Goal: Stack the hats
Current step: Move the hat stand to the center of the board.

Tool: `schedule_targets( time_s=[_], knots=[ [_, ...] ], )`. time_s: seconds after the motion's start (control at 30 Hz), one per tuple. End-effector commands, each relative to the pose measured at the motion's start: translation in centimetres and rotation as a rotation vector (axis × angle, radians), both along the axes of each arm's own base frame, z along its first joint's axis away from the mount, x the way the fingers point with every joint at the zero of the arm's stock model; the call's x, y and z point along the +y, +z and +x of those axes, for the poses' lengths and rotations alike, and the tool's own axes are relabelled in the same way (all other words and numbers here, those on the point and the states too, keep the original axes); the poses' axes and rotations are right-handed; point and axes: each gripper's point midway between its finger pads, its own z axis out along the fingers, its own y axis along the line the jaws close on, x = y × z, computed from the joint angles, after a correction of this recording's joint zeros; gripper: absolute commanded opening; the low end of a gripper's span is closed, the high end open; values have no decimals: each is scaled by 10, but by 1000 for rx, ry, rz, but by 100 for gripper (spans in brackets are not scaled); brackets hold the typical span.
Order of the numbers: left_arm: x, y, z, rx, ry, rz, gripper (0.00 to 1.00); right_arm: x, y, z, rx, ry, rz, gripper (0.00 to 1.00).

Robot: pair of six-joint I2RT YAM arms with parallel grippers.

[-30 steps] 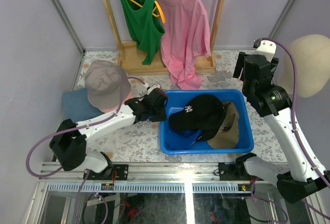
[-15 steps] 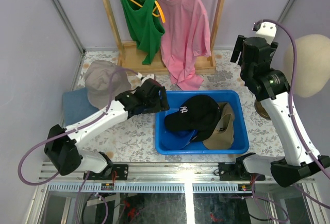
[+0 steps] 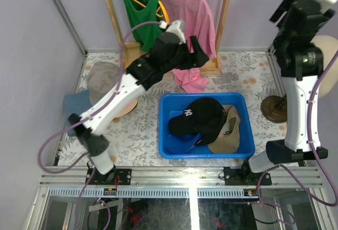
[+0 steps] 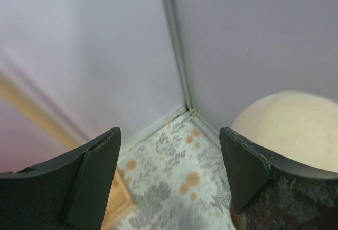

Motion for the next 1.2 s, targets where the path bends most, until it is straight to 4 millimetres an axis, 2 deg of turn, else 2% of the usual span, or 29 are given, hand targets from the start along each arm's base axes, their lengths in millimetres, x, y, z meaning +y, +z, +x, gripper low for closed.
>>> schedule_targets(
  time_s=[0.0, 0.03, 0.07, 0.1, 0.2, 0.33, 0.53, 0.67, 0.9, 1.07, 1.17],
  knots=[
    [-50, 8, 26, -77, -117, -21, 74, -45, -2, 21, -12, -59, 91, 82],
    [-60, 12, 30, -86, -136, -39, 74, -62, -8, 23, -11, -79, 138, 82],
    [-67, 23, 34, -106, -152, -72, 74, -78, -14, 23, -8, -101, 181, 82],
    [-77, 23, 37, -109, -170, -93, 74, -95, -18, 18, -9, -142, 208, 81],
    [-98, 23, 45, -131, -210, -148, 74, -120, -15, 4, -41, -193, 216, 81],
    [-113, 21, 51, -150, -235, -207, 74, -141, -6, -17, -60, -288, 185, 81],
    [-122, 15, 58, -167, -237, -235, 73, -160, 8, -47, -97, -403, 160, 82],
    [-125, 15, 61, -183, -235, -252, 73, -174, 7, -70, -107, -490, 169, 83],
    [-138, 17, 67, -226, -234, -296, 73, -193, -9, -96, -126, -564, 241, 84],
    [-154, 9, 74, -231, -225, -336, 73, -212, -29, -101, -135, -573, 325, 84],
    [-167, 4, 79, -232, -222, -343, 73, -223, -52, -96, -135, -547, 414, 84]
  ],
)
